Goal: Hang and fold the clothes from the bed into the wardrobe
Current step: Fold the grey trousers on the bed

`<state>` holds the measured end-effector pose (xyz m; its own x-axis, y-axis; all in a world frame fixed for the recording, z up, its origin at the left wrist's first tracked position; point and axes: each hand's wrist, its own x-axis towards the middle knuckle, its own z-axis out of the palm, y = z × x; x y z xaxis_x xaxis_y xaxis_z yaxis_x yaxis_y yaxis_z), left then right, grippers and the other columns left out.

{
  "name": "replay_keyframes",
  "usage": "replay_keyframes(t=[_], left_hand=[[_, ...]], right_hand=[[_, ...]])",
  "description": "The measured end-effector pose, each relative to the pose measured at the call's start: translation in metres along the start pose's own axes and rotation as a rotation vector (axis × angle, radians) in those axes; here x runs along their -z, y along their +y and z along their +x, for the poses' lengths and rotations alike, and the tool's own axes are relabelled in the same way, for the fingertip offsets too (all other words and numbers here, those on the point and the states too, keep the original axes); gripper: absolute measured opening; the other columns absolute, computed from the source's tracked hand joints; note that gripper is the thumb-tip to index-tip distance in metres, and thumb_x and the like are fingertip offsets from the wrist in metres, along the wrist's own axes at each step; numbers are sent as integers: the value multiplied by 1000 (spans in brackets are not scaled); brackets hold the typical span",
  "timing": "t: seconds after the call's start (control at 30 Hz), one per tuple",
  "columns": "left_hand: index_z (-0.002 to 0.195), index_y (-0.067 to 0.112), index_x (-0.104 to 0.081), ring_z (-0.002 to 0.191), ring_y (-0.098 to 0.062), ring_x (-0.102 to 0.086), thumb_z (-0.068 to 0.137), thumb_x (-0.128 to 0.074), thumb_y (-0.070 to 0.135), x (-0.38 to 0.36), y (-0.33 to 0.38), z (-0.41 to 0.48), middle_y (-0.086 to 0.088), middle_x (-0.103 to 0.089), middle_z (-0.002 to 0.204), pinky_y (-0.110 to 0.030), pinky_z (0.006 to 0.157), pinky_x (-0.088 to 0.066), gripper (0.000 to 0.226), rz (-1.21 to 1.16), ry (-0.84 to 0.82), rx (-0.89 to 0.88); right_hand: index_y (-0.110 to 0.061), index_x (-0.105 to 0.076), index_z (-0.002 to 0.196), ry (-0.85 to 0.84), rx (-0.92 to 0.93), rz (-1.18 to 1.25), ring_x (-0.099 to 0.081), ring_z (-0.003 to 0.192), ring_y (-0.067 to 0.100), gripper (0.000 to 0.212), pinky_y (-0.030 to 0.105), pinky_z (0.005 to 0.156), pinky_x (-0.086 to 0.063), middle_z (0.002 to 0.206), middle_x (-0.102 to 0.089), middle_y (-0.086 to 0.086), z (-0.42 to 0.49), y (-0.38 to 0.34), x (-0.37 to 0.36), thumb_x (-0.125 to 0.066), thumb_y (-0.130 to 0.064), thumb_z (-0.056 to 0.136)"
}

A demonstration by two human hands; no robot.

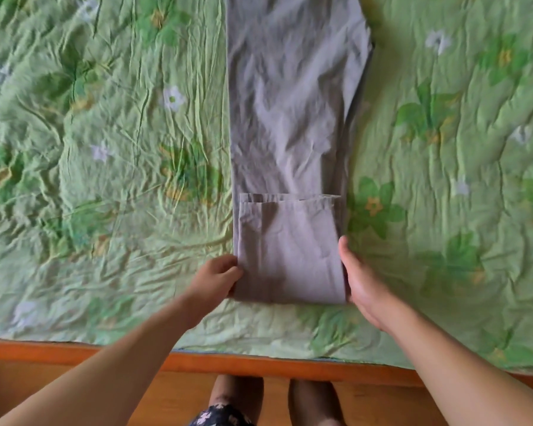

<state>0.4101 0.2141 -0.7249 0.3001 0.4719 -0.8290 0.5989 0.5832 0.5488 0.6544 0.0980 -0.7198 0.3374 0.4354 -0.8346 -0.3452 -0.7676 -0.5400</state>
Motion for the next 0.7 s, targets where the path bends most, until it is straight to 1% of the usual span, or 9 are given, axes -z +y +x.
replay_keyframes(t=[0.07,0.13,0.23,0.3,0.37,0.47,0.53,0.6,0.7], left_hand=[[82,9,-72,68,-24,-59,87,-49,5,1,18,4,-13,-66,72,-43,69,-51,24,25,116,-89],[81,13,-75,75,-31,-70,89,-46,1,6,43,17,-16,-74,79,-47,75,-59,32,-30,218,-136],[93,10,-76,90,-42,-70,92,-48,5,13,76,48,-20,-75,90,-56,82,-59,28,-33,324,-193],[99,16,-74,88,-30,-72,92,-52,13,15,93,63,-11,-75,93,-46,80,-61,23,22,388,-249],[100,28,-67,72,-8,-69,92,-56,15,15,105,73,3,-74,90,-26,64,-58,19,1,421,-310],[115,29,-60,56,-3,-58,88,-60,10,16,118,85,9,-67,84,-21,49,-47,34,-92,408,-273],[127,30,-53,52,-3,-55,89,-67,12,21,124,88,4,-63,89,-21,46,-46,44,-92,395,-197],[129,25,-53,56,-7,-57,91,-70,12,25,128,91,0,-65,92,-23,48,-48,44,-72,366,-143],[119,8,-63,56,-14,-68,91,-67,1,23,132,93,-2,-73,74,-23,49,-53,29,-72,332,-153]], right_hand=[[-28,-73,92,164,80,-74,-64,118,25,52,45,106,-47,113,-71,-3,7,-22,6,-48,-74,90],[-25,-70,75,251,163,-71,-68,103,31,47,48,98,-52,97,-73,4,22,-50,8,-49,-60,98],[-18,-69,73,168,226,1,-69,84,27,40,37,76,-56,85,-73,8,56,-93,7,-51,-36,104],[-19,-62,82,94,193,73,-66,77,23,24,27,58,-50,87,-69,6,74,-115,3,-52,-21,103],[-22,-53,92,76,97,65,-67,71,21,12,23,49,-47,94,-67,7,86,-129,3,-54,-14,101],[-21,-54,88,-43,-34,-89,-46,39,7,17,14,34,-26,73,-60,0,97,-135,10,-71,-23,91],[-21,-57,78,-124,-73,-163,-34,38,5,24,14,35,-19,61,-55,-5,97,-135,13,-80,-30,82],[-24,-60,75,-108,-29,-184,-43,47,7,26,17,40,-28,62,-57,-7,94,-134,16,-83,-33,73],[-29,-61,94,59,126,-57,-65,88,6,30,28,75,-48,93,-70,-13,95,-122,21,-83,-32,73]])
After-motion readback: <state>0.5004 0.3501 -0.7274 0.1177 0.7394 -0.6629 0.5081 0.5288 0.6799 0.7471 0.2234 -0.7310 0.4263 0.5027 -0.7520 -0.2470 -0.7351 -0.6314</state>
